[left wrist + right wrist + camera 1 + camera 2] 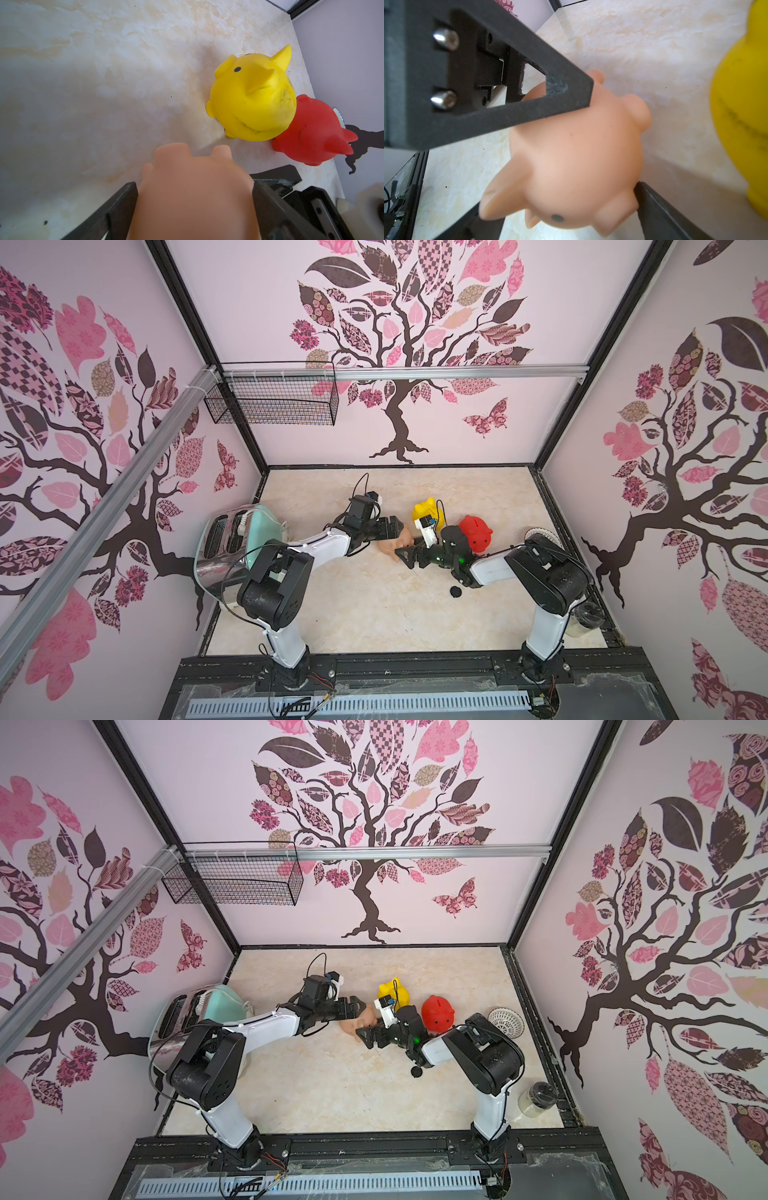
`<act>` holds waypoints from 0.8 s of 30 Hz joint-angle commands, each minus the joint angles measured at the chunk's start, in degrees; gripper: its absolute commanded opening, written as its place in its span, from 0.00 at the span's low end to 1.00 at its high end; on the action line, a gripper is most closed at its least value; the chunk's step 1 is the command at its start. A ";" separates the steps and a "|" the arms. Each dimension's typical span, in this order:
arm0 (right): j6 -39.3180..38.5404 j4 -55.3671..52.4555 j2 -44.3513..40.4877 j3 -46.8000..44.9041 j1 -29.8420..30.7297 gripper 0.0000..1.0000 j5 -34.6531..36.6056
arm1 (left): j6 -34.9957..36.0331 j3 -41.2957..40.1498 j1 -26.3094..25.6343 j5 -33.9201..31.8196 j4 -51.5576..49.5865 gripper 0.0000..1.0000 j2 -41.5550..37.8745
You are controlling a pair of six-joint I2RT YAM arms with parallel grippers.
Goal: Open piggy banks
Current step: Adjust the piggy bank at the center of the board.
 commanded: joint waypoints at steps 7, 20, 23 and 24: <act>4.01 1.01 1.00 1.67 0.43 0.97 -3.28 | 1.60 -0.92 -0.98 2.11 -7.73 0.91 3.36; 28.80 8.84 3.39 0.26 0.35 0.88 -5.42 | 2.76 1.52 -0.96 1.90 -11.19 0.91 1.71; 35.12 11.00 4.04 -0.22 0.36 0.88 -6.31 | 2.85 2.68 -0.98 1.67 -12.43 0.91 1.53; 36.94 11.39 4.04 -0.45 0.35 0.87 -6.43 | 2.85 3.09 -0.96 1.44 -12.76 0.91 1.51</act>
